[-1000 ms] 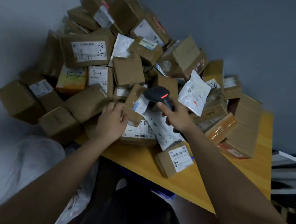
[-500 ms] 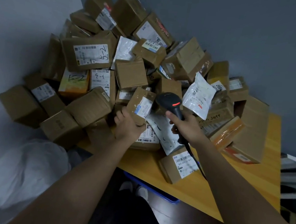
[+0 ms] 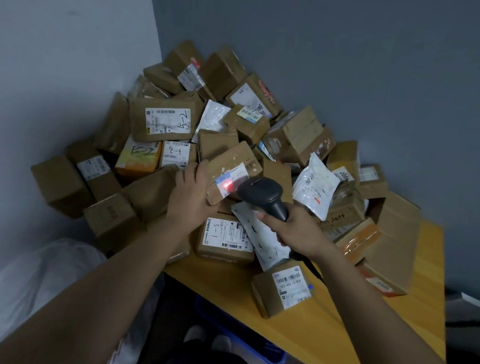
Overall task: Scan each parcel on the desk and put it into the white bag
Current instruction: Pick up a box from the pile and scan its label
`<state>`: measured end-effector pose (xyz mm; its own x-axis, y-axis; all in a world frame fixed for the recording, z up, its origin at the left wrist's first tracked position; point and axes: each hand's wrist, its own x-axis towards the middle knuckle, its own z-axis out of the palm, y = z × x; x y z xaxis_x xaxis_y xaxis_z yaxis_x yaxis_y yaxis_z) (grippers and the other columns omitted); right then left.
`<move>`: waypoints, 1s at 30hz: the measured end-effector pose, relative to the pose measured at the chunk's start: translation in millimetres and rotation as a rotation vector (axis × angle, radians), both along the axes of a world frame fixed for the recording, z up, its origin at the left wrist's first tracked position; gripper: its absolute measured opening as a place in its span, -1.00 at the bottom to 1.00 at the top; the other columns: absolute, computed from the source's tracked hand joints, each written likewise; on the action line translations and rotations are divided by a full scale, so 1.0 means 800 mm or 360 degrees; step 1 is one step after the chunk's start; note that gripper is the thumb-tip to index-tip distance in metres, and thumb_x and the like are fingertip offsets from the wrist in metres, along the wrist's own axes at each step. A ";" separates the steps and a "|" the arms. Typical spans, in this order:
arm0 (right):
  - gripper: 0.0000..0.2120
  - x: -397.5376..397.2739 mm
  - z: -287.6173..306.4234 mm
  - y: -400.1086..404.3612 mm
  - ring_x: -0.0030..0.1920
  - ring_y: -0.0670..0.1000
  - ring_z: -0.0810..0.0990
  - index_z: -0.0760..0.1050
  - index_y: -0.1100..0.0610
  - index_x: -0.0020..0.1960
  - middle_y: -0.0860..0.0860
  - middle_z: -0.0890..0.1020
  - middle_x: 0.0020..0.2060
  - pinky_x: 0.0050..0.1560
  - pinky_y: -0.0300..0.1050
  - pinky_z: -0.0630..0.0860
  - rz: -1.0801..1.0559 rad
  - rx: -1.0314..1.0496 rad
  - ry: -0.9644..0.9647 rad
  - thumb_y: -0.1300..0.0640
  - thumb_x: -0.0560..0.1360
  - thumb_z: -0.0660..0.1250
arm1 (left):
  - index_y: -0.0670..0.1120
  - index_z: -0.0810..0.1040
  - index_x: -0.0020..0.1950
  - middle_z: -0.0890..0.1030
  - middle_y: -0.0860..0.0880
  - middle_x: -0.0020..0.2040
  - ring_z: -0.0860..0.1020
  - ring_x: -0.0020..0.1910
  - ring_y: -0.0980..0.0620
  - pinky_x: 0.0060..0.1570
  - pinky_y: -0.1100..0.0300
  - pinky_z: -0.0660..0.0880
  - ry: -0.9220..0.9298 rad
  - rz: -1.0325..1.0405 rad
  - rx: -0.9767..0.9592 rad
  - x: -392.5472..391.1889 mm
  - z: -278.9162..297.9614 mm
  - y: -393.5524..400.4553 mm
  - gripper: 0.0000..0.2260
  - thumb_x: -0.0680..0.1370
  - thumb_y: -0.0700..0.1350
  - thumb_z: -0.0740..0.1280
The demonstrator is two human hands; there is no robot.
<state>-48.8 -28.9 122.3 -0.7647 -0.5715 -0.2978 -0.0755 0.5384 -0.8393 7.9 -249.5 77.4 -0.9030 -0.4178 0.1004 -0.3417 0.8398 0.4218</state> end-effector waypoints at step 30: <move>-0.79 0.042 0.010 -0.092 -0.48 -0.06 0.44 0.44 0.17 -0.09 0.14 0.44 -0.33 -0.41 -0.17 0.41 0.0143 -0.0200 -0.0219 0.05 0.56 0.38 | -0.13 0.15 0.50 0.29 -0.20 0.39 0.28 0.36 -0.21 0.27 -0.08 0.31 0.0247 0.0599 0.0178 0.091 -0.001 -0.058 -0.10 0.32 0.12 0.55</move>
<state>-15.0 -102.3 130.4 -0.6662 -0.6745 -0.3180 0.0015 0.4252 -0.9051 80.9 -296.0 76.3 -0.6630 -0.7317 0.1585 -0.5413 0.6148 0.5736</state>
